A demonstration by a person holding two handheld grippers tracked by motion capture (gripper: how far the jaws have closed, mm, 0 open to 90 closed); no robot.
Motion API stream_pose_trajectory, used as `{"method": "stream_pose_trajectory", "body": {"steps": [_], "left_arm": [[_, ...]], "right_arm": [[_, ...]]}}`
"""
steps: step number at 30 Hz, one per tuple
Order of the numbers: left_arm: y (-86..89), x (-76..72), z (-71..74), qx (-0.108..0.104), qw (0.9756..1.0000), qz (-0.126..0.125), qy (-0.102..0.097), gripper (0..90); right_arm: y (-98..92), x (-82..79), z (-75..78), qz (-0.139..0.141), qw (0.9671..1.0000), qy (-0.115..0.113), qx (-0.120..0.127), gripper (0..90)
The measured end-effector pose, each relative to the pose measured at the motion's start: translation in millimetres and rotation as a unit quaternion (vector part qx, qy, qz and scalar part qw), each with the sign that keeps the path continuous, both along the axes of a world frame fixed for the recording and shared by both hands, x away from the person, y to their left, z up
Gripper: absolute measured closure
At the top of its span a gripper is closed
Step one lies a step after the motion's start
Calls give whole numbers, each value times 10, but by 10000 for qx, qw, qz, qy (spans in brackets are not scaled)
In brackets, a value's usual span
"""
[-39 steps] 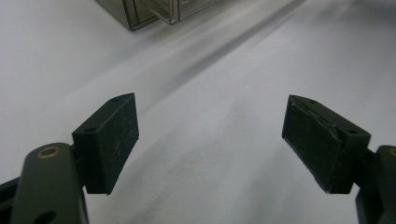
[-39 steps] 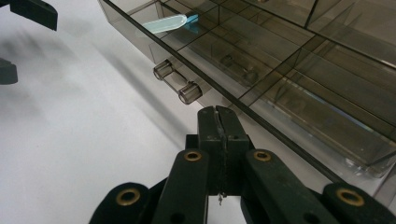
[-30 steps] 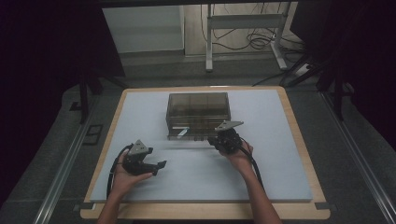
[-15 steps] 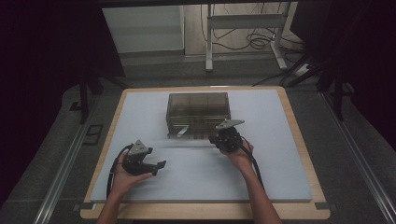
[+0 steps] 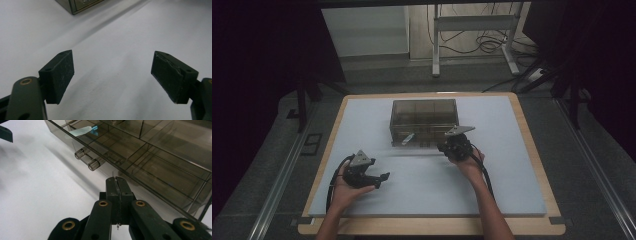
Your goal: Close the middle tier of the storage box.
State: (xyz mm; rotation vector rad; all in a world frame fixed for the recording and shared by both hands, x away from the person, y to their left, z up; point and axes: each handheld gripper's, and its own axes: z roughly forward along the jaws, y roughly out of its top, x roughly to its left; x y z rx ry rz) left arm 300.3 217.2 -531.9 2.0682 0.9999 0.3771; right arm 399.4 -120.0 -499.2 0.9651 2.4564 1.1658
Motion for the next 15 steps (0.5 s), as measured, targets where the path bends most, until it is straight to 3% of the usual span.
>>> {"method": "stream_pose_trajectory", "body": {"steps": [15], "left_arm": [[5,-1,1,9,10000,-3,12,191]], "right_arm": [[3,115,0,-67,9999,63,45,883]]}}
